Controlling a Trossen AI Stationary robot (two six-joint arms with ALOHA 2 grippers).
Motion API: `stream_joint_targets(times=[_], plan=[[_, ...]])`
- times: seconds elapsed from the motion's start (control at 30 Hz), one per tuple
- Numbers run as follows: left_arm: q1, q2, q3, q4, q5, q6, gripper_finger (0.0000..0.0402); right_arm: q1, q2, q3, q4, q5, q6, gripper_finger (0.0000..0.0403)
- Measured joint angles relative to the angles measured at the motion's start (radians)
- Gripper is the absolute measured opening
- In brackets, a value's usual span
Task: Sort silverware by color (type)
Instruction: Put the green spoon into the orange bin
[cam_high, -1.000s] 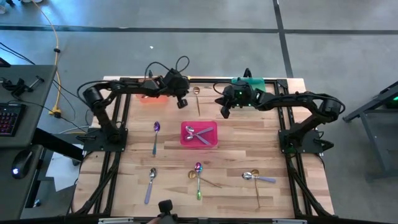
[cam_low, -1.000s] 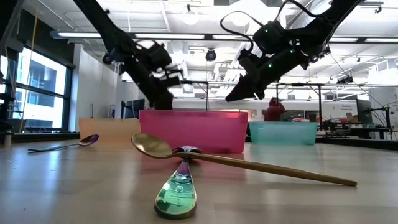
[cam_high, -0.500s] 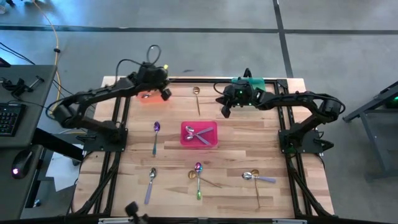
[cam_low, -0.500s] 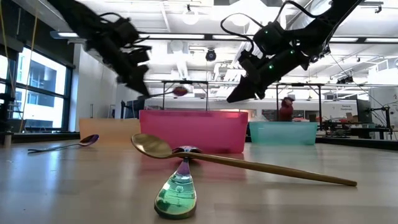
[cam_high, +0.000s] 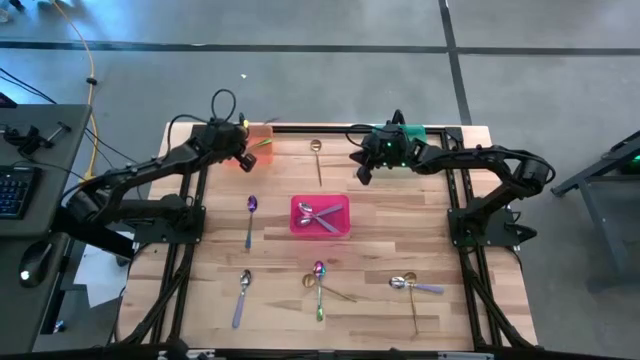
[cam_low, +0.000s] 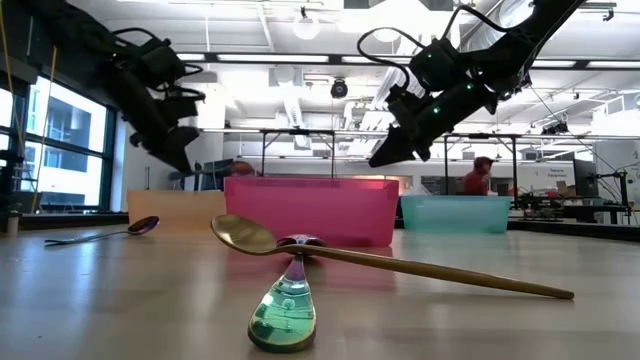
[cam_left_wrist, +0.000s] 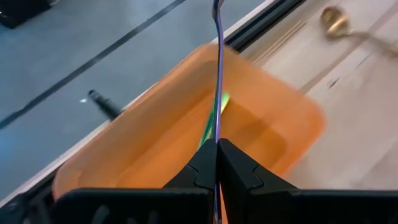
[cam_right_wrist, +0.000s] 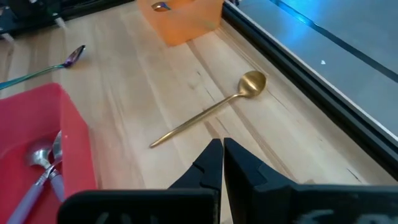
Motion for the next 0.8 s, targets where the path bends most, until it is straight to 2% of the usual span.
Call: stream_joint_targets(times=[0.37, 0.67, 0.8], plan=[[0.013, 0.001, -0.043, -0.072, -0.051, 0.065, 0.0, -0.002, 0.0, 0.0, 0.002, 0.036, 0.011, 0.0], [0.013, 0.004, -0.043, -0.104, -0.061, 0.032, 0.0001, -0.002, 0.0, 0.0, 0.016, 0.039, 0.011, 0.0], [0.013, 0.004, -0.043, -0.102, -0.077, 0.024, 0.0013, -0.002, 0.0, 0.0, 0.016, 0.039, 0.005, 0.0]])
